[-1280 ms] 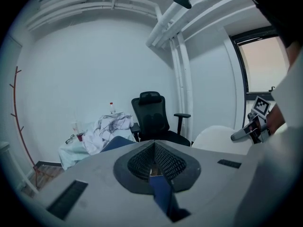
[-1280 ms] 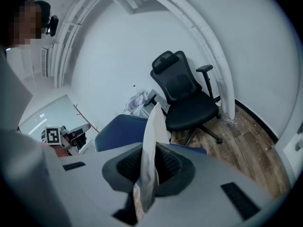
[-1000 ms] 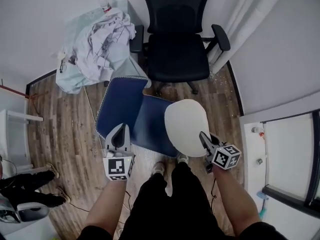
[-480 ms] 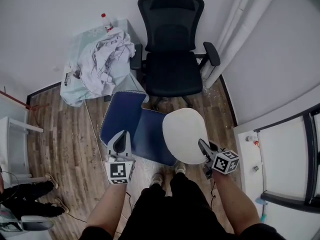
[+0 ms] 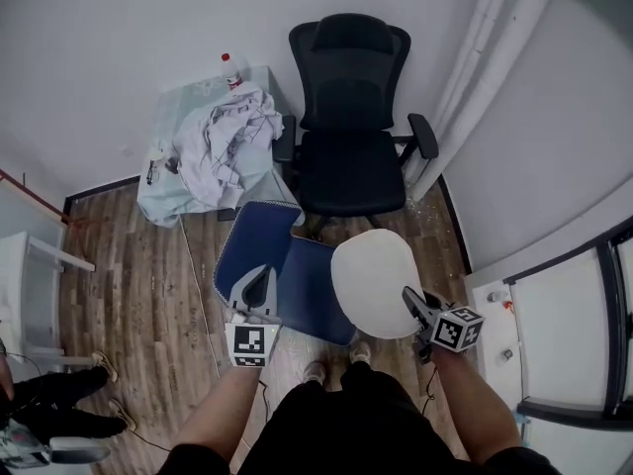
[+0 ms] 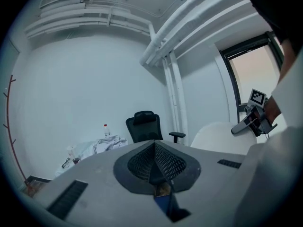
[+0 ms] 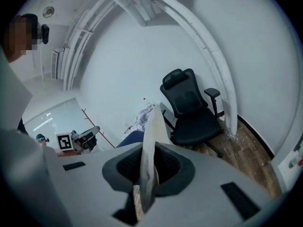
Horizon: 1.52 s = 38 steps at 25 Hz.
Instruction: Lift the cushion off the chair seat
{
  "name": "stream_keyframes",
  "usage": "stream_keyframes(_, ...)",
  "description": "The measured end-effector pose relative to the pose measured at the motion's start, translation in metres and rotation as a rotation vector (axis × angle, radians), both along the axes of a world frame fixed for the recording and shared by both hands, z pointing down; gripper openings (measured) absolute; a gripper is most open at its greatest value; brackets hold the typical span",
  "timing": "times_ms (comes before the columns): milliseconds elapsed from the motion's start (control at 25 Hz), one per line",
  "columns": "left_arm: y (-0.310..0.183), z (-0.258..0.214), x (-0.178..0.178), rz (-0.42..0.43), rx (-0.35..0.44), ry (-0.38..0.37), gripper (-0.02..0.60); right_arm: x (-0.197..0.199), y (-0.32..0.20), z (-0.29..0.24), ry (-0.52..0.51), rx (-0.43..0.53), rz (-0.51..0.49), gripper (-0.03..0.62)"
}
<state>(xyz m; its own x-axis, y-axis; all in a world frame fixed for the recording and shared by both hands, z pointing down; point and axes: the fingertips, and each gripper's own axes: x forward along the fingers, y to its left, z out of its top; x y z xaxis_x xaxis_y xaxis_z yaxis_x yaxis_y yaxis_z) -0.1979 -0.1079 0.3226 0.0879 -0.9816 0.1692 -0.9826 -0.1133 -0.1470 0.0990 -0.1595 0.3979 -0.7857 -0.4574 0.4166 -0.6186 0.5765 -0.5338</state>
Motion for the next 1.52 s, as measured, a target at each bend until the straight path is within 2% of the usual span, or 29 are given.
stream_keyframes(440, 0.0, -0.027, 0.004, 0.027, 0.032, -0.027, 0.005, -0.003, -0.012, -0.034, -0.072, 0.033, -0.005, 0.046)
stream_keyframes(840, 0.013, -0.068, 0.004, 0.06, 0.086, -0.031, 0.005, -0.002, -0.012, -0.083, -0.13, 0.109, -0.02, 0.046)
stream_keyframes(1280, 0.004, -0.117, -0.027, -0.008, 0.166, 0.02, 0.005, 0.014, -0.033, -0.127, -0.164, 0.196, 0.018, 0.046)
stream_keyframes(1520, -0.011, -0.139, -0.035, -0.01, 0.194, 0.006, 0.005, 0.016, -0.053, -0.141, -0.155, 0.234, 0.018, 0.046)
